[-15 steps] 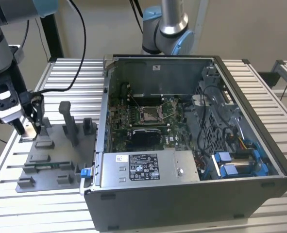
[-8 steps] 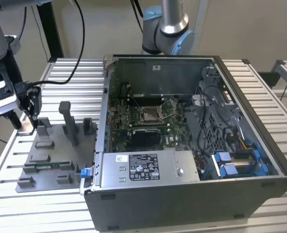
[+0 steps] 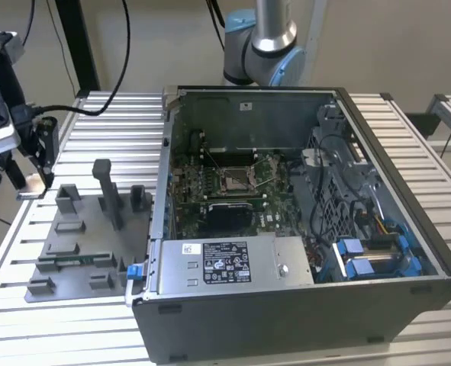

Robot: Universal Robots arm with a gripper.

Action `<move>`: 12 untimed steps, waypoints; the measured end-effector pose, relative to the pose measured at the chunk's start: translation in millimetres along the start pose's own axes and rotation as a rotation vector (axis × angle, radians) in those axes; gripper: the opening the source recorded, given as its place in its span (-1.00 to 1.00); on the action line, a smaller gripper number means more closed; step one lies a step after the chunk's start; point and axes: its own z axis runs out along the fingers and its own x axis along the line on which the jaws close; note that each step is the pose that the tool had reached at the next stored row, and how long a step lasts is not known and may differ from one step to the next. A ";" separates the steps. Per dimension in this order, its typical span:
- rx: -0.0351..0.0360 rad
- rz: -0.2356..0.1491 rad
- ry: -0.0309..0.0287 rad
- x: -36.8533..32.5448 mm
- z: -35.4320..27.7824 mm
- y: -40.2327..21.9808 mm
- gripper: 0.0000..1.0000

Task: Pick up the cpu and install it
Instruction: 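Pick up the cpu and move it towards the insertion slot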

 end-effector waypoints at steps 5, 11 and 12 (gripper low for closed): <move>0.0015 0.000 0.0013 0.1 -18.9 0.5 -1.00; 0.0020 0.000 0.0020 0.2 -42.5 1.2 -1.00; 0.0020 0.000 0.0022 0.2 -46.8 1.4 -1.00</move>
